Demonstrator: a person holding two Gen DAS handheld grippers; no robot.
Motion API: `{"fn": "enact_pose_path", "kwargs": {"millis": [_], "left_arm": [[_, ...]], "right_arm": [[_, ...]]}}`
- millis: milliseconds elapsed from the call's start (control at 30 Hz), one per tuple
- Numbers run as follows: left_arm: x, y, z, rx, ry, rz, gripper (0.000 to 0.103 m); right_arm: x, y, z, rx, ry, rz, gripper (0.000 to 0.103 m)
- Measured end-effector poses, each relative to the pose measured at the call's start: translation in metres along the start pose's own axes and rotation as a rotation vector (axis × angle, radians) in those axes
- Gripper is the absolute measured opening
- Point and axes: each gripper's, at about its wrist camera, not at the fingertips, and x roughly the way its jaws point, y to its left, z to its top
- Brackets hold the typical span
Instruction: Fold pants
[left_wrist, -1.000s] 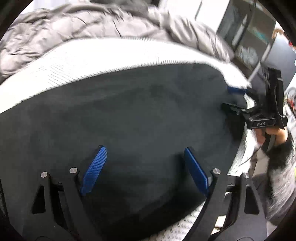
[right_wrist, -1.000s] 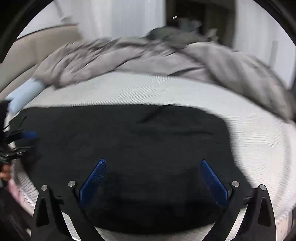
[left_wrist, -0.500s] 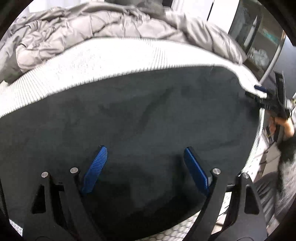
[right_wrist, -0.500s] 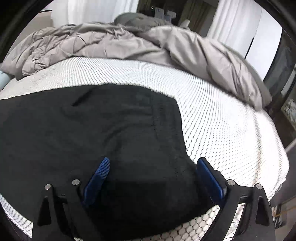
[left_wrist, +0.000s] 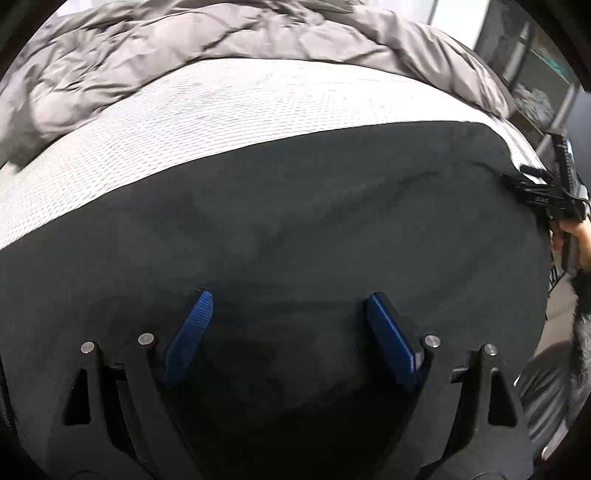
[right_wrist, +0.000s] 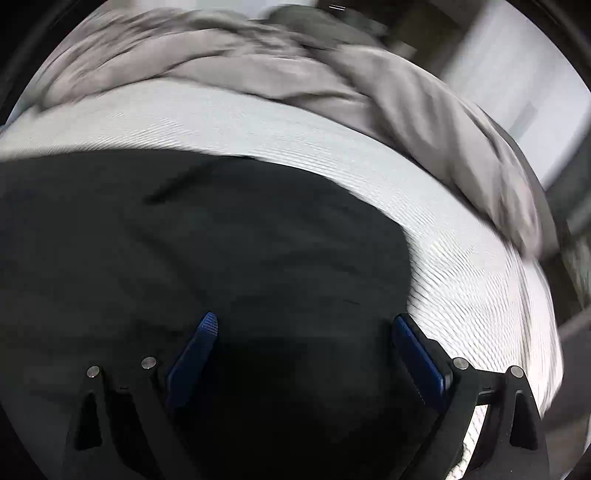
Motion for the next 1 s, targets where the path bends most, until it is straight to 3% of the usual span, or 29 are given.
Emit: {"fn": "enact_pose_path", "kwargs": {"millis": [67, 167, 233, 267, 333, 400, 433, 500, 633, 667, 733, 867, 1000], "left_arm": [[-0.007, 0.004, 0.0, -0.019, -0.008, 0.021, 0.084], [-0.022, 0.003, 0.011, -0.05, -0.049, 0.001, 0.084], [-0.026, -0.002, 0.024, -0.063, -0.086, -0.022, 0.084], [-0.022, -0.004, 0.031, -0.056, -0.084, -0.018, 0.084], [-0.011, -0.007, 0.045, -0.046, -0.077, -0.005, 0.084], [0.003, -0.001, 0.051, -0.061, -0.038, 0.019, 0.084], [0.011, 0.006, 0.051, -0.076, -0.014, 0.04, 0.084], [0.021, 0.024, 0.045, -0.103, 0.021, 0.098, 0.084], [0.011, 0.047, 0.037, -0.107, -0.006, 0.062, 0.084], [0.007, 0.051, 0.034, -0.108, -0.005, 0.115, 0.084], [0.005, 0.06, 0.032, -0.129, 0.008, 0.2, 0.084], [-0.013, 0.056, 0.034, -0.189, -0.086, 0.118, 0.084], [-0.011, 0.023, 0.054, -0.125, -0.12, 0.069, 0.084]], "right_arm": [[-0.007, -0.007, 0.0, 0.047, 0.001, 0.024, 0.096], [-0.042, 0.008, 0.004, 0.01, -0.084, -0.003, 0.096], [-0.06, 0.025, 0.015, -0.003, -0.138, 0.085, 0.096], [-0.062, 0.038, 0.025, -0.008, -0.144, 0.176, 0.096], [-0.051, 0.064, 0.042, -0.032, -0.128, 0.284, 0.096], [-0.033, 0.085, 0.051, -0.069, -0.083, 0.322, 0.096], [-0.016, 0.093, 0.054, -0.091, -0.027, 0.319, 0.096], [0.006, 0.091, 0.048, -0.1, 0.033, 0.202, 0.095], [0.028, 0.036, 0.036, -0.008, 0.042, -0.047, 0.097], [0.028, 0.025, 0.033, 0.018, 0.044, -0.102, 0.097], [0.024, 0.01, 0.031, 0.071, 0.038, -0.097, 0.097], [-0.013, 0.017, 0.035, 0.077, -0.05, -0.107, 0.097], [-0.049, 0.053, 0.045, 0.051, -0.14, 0.054, 0.097]]}}
